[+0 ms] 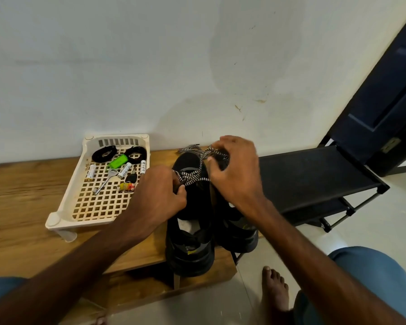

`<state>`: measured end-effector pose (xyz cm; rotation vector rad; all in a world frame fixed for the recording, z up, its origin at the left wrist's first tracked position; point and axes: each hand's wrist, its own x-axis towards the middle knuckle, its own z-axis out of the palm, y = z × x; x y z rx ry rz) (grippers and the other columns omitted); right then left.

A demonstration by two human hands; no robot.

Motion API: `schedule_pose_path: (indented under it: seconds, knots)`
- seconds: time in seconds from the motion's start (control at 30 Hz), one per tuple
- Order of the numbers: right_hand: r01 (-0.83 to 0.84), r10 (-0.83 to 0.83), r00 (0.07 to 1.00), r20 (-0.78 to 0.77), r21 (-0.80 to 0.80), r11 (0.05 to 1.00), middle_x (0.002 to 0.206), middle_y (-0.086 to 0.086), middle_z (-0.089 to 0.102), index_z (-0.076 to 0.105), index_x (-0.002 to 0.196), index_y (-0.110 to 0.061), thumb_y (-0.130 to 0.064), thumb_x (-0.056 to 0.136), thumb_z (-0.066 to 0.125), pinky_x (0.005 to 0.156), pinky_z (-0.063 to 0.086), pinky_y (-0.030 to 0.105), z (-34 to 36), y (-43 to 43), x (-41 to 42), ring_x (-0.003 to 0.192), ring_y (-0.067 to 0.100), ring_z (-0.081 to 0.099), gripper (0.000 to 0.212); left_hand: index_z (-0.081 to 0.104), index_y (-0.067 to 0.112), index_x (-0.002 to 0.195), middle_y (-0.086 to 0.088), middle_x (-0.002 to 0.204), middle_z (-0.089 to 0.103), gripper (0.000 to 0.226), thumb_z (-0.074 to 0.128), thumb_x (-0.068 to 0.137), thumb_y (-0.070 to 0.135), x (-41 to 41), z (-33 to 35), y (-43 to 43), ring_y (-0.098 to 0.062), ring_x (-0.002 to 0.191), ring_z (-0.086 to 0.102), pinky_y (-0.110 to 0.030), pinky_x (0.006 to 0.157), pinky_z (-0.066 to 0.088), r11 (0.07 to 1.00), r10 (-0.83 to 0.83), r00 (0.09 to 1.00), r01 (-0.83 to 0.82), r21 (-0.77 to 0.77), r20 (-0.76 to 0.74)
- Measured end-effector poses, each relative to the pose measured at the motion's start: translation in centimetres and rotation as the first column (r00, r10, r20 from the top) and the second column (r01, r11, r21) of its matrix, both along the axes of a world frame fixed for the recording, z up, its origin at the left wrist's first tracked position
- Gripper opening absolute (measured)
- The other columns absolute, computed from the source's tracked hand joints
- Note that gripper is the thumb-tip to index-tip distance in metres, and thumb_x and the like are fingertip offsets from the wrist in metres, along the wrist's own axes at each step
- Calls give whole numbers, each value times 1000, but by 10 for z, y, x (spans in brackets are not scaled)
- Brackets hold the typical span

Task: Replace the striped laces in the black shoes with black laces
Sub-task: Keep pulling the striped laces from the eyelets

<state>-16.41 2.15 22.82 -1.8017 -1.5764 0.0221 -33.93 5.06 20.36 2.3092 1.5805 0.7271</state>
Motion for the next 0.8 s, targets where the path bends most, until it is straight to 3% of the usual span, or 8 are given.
schedule_pose_path:
  seconds: [0.07, 0.1, 0.23, 0.33, 0.5, 0.57, 0.7, 0.8]
  knots:
    - [-109, 125, 988, 95, -159, 981, 156, 5, 39, 58, 139, -20, -34, 83, 77, 121, 27, 46, -6, -3, -15, 149, 23, 28, 61, 80, 14, 80, -3, 78, 74, 19, 75, 84, 32, 0, 0, 0, -13, 68, 63, -22, 61, 38, 1000, 6, 1000, -6, 8, 13]
    - [-139, 177, 969, 171, -213, 967, 160, 6, 32, 60, 136, -22, -35, 81, 78, 121, 23, 50, -9, -2, -21, 152, 25, 19, 60, 80, 15, 81, -2, 78, 74, 18, 75, 84, 32, 0, -1, 0, -13, 69, 63, -21, 60, 37, 1000, -1, 1000, 1, 13, 18]
    - [-152, 253, 911, 325, -304, 940, 163, 9, 32, 76, 114, -20, -32, 90, 73, 122, 17, 53, -22, 3, -30, 155, 27, 12, 27, 80, 15, 83, -1, 79, 74, 15, 76, 83, 30, -1, -2, 1, -13, 70, 63, -15, 57, 34, 999, -34, 999, 33, 29, 26]
    - [-163, 247, 933, 261, -304, 939, 161, 7, 39, 80, 101, -18, -27, 91, 73, 121, 19, 51, -23, 8, -28, 154, 24, 16, 16, 81, 16, 83, -2, 81, 75, 15, 76, 84, 30, -1, -1, 1, -14, 74, 65, -22, 65, 40, 999, -24, 999, 23, 39, 29]
    - [-184, 210, 976, 60, -290, 939, 152, -2, 52, 84, 92, -25, -28, 82, 83, 118, 31, 52, -9, 7, -16, 147, 17, 30, 11, 81, 18, 83, 0, 77, 72, 15, 75, 85, 32, 2, -1, 1, -4, 60, 49, -13, 53, 27, 999, 31, 999, -31, 24, 31]
    - [-187, 194, 981, 0, -266, 946, 145, -4, 58, 85, 88, -26, -27, 80, 84, 117, 35, 48, -2, 3, -11, 143, 13, 38, 8, 79, 17, 86, 0, 80, 71, 16, 75, 85, 33, 4, -1, 1, -8, 66, 53, -20, 60, 35, 999, 45, 999, -46, 17, 25]
    - [-106, 92, 991, -101, -146, 984, 127, -5, 70, 84, 78, -22, -20, 81, 82, 103, 51, 33, 12, -1, 12, 118, 0, 56, 4, 74, 14, 101, 1, 97, 72, 20, 74, 86, 27, -1, 0, 5, -14, 87, 65, -26, 78, 46, 998, 64, 996, -65, 2, 62]
    - [-96, 84, 988, -128, -92, 991, 121, -4, 72, 84, 85, -22, -22, 84, 81, 91, 48, 15, 14, -2, 26, 107, -6, 54, 3, 78, 13, 92, -2, 88, 74, 17, 73, 86, 27, -2, 2, 5, -14, 78, 65, -25, 72, 45, 999, 51, 998, -51, 11, 43]
